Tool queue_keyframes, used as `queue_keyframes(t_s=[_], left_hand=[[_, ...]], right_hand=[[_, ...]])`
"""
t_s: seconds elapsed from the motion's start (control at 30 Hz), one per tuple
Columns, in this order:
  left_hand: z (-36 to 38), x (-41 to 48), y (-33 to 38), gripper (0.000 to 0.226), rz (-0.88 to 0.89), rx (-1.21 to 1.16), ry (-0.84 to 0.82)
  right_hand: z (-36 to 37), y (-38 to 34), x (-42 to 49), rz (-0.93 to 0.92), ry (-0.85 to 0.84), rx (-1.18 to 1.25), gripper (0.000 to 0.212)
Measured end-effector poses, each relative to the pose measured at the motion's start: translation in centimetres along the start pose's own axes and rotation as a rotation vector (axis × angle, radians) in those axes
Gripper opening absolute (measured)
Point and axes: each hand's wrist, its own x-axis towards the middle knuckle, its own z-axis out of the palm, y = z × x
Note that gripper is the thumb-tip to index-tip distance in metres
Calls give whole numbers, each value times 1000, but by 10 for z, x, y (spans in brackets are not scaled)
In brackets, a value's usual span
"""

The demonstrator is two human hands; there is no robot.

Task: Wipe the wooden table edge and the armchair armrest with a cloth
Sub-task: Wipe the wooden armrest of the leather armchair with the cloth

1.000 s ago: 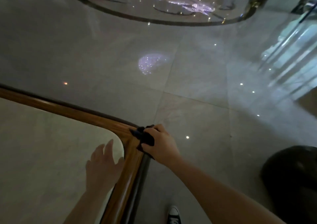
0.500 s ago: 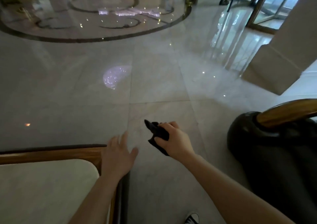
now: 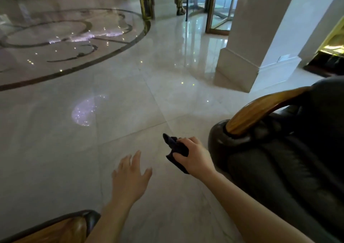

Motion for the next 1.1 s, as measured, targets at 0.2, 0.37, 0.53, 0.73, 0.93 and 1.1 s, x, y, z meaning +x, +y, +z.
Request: queue_keyframes(t_s=[0.2,0.37,0.53,0.73,0.93,1.1], left_hand=[[18,34,75,70,114,54,-39],[29,67,127,68,233,107,-70],[44,110,173,68,345,144,-133],[68,185,231,68,523,186,-167],[89,241,286,64,671,211,-206],[110,280,326,70,718,189,-270]], right_hand=[[-54,52,8,125,84,-16,52],[-81,88,15,213,176,10,51],[-102,120,29,312,247,35,52],[-122,156,66,453,352,31,53],[-138,182,101,564,408,39,51],[-154,211,122,605,456,71,49]])
